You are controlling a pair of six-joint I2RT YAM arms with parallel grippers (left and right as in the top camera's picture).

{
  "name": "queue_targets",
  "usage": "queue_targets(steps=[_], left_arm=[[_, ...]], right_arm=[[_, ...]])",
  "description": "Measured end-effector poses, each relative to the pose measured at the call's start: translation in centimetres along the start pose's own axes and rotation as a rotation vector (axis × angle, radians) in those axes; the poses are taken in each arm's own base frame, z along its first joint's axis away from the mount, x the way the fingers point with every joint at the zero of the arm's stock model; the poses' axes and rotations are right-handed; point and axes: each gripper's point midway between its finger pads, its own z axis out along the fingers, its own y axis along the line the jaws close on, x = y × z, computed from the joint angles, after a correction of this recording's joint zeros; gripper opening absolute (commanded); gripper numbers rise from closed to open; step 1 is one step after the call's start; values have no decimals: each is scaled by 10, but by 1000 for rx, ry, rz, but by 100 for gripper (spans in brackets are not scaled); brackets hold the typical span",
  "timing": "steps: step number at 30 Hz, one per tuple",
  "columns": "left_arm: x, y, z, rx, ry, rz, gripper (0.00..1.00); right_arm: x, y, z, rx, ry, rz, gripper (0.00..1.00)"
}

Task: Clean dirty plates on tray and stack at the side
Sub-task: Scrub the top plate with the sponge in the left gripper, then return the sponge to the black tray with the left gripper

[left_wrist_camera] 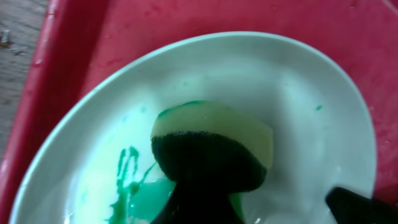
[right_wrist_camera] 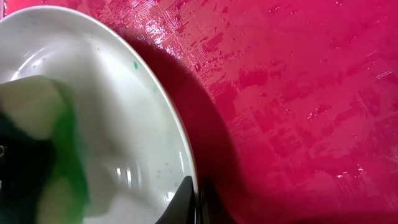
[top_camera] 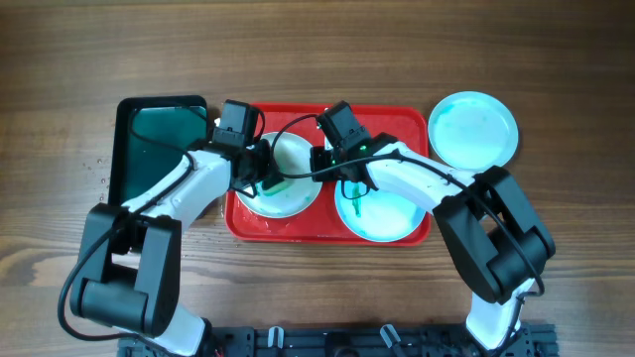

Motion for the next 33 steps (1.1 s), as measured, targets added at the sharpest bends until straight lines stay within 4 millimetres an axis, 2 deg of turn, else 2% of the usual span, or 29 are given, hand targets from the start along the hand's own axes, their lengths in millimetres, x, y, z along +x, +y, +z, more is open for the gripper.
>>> queue_targets(steps=[7, 11, 14, 19, 20, 21, 23, 25, 29, 33], left_arm=[[-6, 44, -13, -267, -68, 17, 4], [-6, 50, -23, -305, -87, 24, 4], [-6, 37, -28, -231, -81, 14, 4], [4, -10, -20, 20, 6, 17, 4], [5, -12, -20, 28, 12, 17, 4], [14, -18, -14, 55, 54, 25, 4], [24, -18, -6, 46, 95, 32, 4], [28, -11, -3, 8, 106, 34, 4], [26, 14, -7, -145, 75, 45, 4], [18, 51, -22, -347, 11, 66, 4]], right_arm=[[0, 0, 0, 1, 2, 0, 4], [3, 4, 0, -2, 6, -8, 4], [3, 4, 0, -2, 6, -8, 4], [2, 4, 0, -2, 5, -8, 4], [3, 3, 0, -2, 6, -8, 4], [3, 3, 0, -1, 7, -7, 4], [3, 3, 0, 0, 8, -8, 4], [3, 3, 0, 1, 10, -7, 4], [3, 3, 0, 1, 10, -7, 4], [3, 3, 0, 1, 10, -7, 4]])
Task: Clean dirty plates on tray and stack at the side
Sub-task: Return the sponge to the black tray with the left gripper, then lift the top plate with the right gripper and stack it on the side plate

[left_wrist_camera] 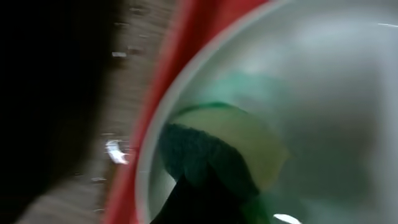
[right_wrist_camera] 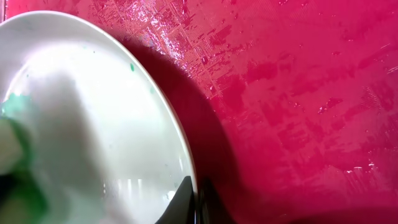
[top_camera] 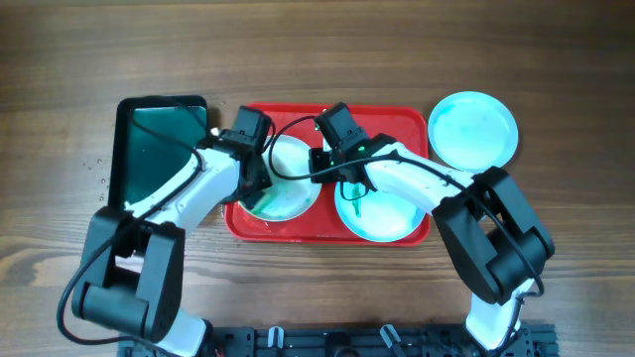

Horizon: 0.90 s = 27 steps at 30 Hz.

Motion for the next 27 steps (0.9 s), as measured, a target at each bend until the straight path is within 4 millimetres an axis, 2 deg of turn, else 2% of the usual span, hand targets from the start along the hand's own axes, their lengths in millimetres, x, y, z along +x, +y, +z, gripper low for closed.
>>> queue_targets(steps=[3, 5, 11, 12, 13, 16, 18, 22, 24, 27], left_arm=[[-4, 11, -9, -52, -39, 6, 4], [-11, 16, -24, -52, -86, -5, 4], [-39, 25, -95, 121, -263, -126, 4], [-47, 37, -112, 167, -301, -191, 4], [-51, 45, -118, 178, -318, -225, 4], [-58, 75, -128, 189, -332, -334, 4], [-59, 103, -127, 168, -318, -426, 4], [-47, 134, -118, 155, -227, -543, 4], [-45, 143, -116, 152, -209, -579, 4], [-44, 143, -116, 166, -200, -588, 4]], right_arm=[[0, 0, 0, -1, 1, -1, 4], [0, 1, 0, -3, 2, -1, 4], [0, 2, -5, -6, 4, -15, 4], [-3, 5, -12, -12, -7, -37, 4], [-5, 6, -16, -9, -17, -53, 4], [-22, 12, -47, 2, -93, -108, 4], [-42, 13, -80, 45, -190, -144, 4], [-70, 3, -142, 200, -374, -199, 4], [-77, 0, -165, 307, -444, -274, 4], [-79, 5, -189, 518, -522, -442, 4]])
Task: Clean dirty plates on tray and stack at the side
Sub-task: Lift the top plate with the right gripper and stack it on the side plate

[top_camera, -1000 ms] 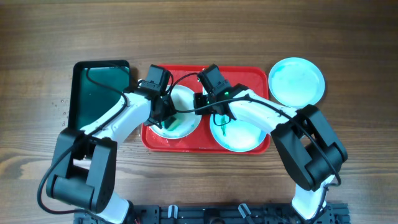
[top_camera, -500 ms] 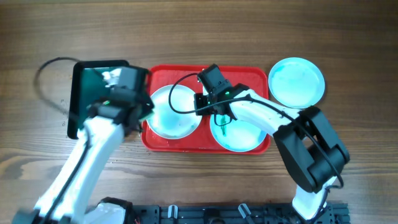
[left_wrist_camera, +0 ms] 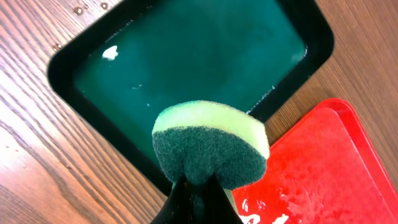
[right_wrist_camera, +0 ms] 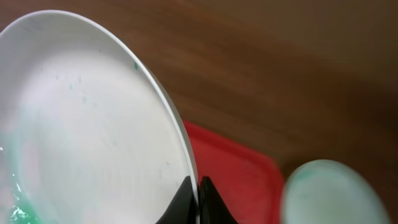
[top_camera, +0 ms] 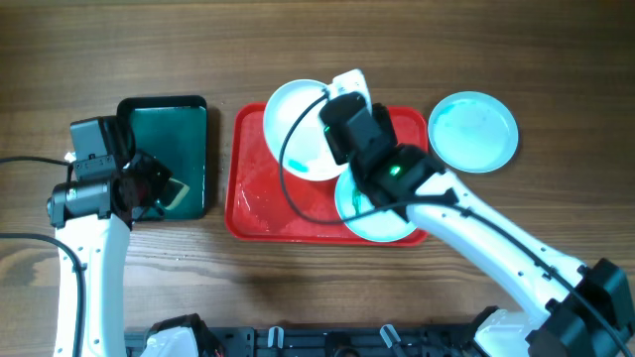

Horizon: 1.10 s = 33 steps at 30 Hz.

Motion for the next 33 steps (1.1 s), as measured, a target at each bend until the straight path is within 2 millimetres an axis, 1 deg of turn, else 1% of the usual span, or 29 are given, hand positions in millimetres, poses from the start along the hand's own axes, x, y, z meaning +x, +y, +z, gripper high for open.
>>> queue_targets(steps=[3, 5, 6, 10, 12, 14, 18, 21, 24, 26, 27, 28, 29, 31, 33], left_arm=[[1, -1, 0, 8, 7, 0, 4], [2, -2, 0, 10, 9, 0, 4], [2, -2, 0, 12, 11, 0, 4], [2, -2, 0, 14, 13, 0, 4], [2, -2, 0, 14, 13, 0, 4], [2, -2, 0, 14, 13, 0, 4], [2, -2, 0, 14, 13, 0, 4], [2, -2, 0, 14, 13, 0, 4], [2, -2, 0, 14, 13, 0, 4], [2, -2, 0, 14, 13, 0, 4], [2, -2, 0, 15, 13, 0, 4], [2, -2, 0, 15, 13, 0, 4], [2, -2, 0, 14, 13, 0, 4], [3, -3, 0, 17, 15, 0, 4], [3, -3, 0, 17, 15, 0, 4]], right_arm=[[-16, -5, -17, 161, -75, -152, 4], [-32, -6, -32, 260, -137, -231, 4], [-45, -7, -44, 329, -179, -283, 4], [-70, -5, -75, 461, -248, -385, 4], [-75, -2, -85, 495, -257, -424, 4], [-75, 2, -93, 518, -252, -481, 4], [-75, 4, -98, 539, -238, -537, 4], [-74, 2, -98, 547, -239, -515, 4], [-68, -2, -93, 539, -236, -437, 4], [-53, -9, -81, 518, -188, -416, 4], [-42, -13, -71, 488, -152, -408, 4], [-26, -16, -57, 436, -98, -388, 4], [-13, -20, -44, 384, -56, -347, 4], [14, -30, -19, 270, 49, -206, 4], [31, -49, 1, 207, 127, -35, 4]])
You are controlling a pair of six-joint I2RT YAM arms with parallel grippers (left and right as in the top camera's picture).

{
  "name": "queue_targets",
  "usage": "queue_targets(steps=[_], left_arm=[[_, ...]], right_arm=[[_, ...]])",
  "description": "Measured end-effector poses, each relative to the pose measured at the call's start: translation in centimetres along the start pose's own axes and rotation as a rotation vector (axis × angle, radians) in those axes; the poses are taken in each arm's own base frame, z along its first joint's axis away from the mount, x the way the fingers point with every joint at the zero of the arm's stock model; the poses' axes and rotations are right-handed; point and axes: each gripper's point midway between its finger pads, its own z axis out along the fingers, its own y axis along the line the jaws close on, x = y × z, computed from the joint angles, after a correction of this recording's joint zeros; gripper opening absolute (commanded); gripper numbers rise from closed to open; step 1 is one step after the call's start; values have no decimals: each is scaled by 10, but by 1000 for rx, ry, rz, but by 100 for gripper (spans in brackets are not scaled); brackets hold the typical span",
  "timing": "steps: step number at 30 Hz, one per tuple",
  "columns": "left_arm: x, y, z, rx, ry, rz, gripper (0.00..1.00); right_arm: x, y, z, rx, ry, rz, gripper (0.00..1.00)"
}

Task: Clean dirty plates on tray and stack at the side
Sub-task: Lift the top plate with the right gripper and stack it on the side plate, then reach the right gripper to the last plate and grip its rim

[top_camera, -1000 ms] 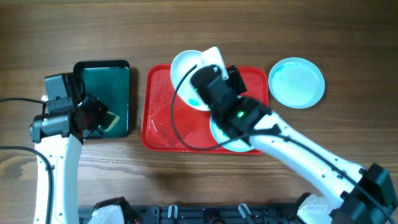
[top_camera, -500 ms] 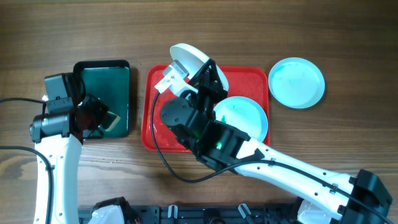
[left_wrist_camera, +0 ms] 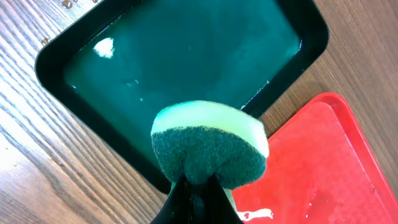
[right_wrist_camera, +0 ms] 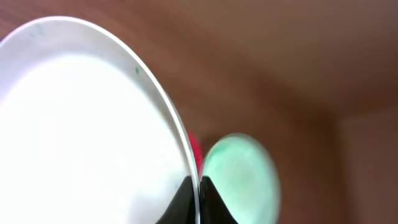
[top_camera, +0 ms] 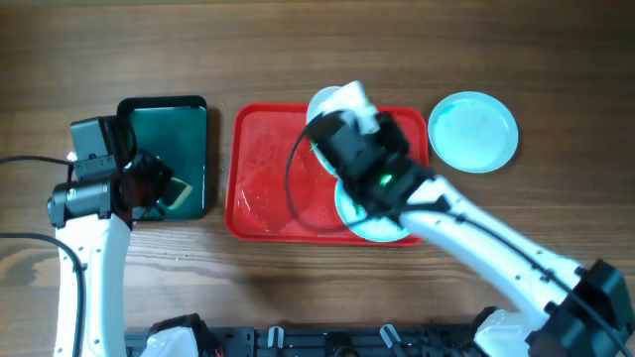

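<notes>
My right gripper (right_wrist_camera: 198, 186) is shut on the rim of a white plate (right_wrist_camera: 93, 124), held tilted in the air over the back of the red tray (top_camera: 273, 169); from overhead the plate (top_camera: 327, 102) shows above the arm. A second, green-smeared plate (top_camera: 359, 220) lies on the tray, partly under that arm. One pale green plate (top_camera: 476, 131) sits on the table right of the tray. At the left, my left gripper (left_wrist_camera: 196, 186) is shut on a yellow-green sponge (left_wrist_camera: 210, 146) by the near right corner of the black basin (left_wrist_camera: 186, 68).
The black basin (top_camera: 164, 134) holds green water and stands left of the red tray. The tray's left half is wet, with white and green smears. Wooden table lies all around.
My right gripper has carried the white plate to the right and tilted it more; the side plate now shows just beyond its rim. The left gripper with the sponge has hardly moved.
My left gripper pressed the sponge on the left plate on the tray while the right gripper pinched that plate's rim. Then the sponge was at the plate's left edge. Later the sponge was by the basin and the plate was lifted, now nearer the side plate.
</notes>
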Motion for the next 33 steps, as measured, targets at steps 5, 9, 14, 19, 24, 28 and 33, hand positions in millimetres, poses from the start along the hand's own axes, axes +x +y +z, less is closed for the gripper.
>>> queue_targets(steps=[5, 9, 14, 19, 24, 28, 33], left_arm=[[0, -1, 0, 3, 2, 0, 4], [0, 0, 0, 2, 2, 0, 4], [0, 0, 0, 3, 2, 0, 4], [0, -1, 0, 3, 1, 0, 4], [0, -1, 0, 3, 1, 0, 4], [0, -1, 0, 3, 1, 0, 4], [0, -1, 0, 3, 1, 0, 4]], right_arm=[[37, -61, 58, -118, 201, 370, 4], [76, -124, 85, -120, 315, 630, 4], [140, -194, 102, -25, 405, 894, 5], [163, -197, 111, -13, 430, 946, 6], [169, -187, 128, -33, 452, 955, 36], [182, -174, 135, -57, 513, 956, 44], [173, -157, 126, -182, 517, 951, 49]])
